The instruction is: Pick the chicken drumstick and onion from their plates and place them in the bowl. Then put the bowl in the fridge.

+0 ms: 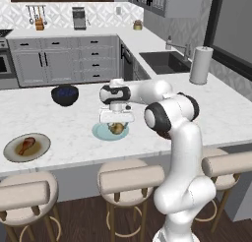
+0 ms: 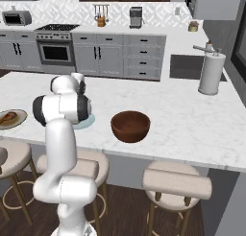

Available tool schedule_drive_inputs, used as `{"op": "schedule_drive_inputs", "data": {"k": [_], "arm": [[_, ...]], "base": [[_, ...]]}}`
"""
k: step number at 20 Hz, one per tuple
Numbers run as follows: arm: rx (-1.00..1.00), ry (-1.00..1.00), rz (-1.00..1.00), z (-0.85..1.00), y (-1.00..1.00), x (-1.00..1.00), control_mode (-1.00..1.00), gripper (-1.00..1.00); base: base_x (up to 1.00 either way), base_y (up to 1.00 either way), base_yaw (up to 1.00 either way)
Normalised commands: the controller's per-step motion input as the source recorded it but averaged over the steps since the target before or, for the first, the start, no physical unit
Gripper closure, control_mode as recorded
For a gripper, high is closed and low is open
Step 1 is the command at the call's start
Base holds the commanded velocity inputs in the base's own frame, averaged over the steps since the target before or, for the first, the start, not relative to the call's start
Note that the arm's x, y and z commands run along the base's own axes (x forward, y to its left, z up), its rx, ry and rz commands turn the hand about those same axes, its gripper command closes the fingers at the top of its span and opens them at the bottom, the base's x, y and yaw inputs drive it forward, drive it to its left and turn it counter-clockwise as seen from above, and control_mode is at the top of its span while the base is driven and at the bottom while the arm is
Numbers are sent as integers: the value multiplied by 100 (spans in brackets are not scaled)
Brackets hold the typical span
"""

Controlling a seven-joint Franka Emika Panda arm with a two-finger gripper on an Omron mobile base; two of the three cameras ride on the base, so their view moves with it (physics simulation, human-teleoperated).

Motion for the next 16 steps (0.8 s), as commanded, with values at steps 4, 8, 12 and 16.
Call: {"op": "schedule_drive_inputs", "data": {"k": [4, 8, 12, 16], "arm": [[3, -5, 0, 78, -43, -71, -100, 100], [0, 0, 0, 90, -50, -42, -100, 100], [-2, 0, 0, 60, -80, -44, -100, 100], [-3, 0, 0, 39, -94, -25, -100, 100]], "base": [[0, 0, 0], [0, 0, 0], [0, 0, 0], [0, 0, 0]]}}
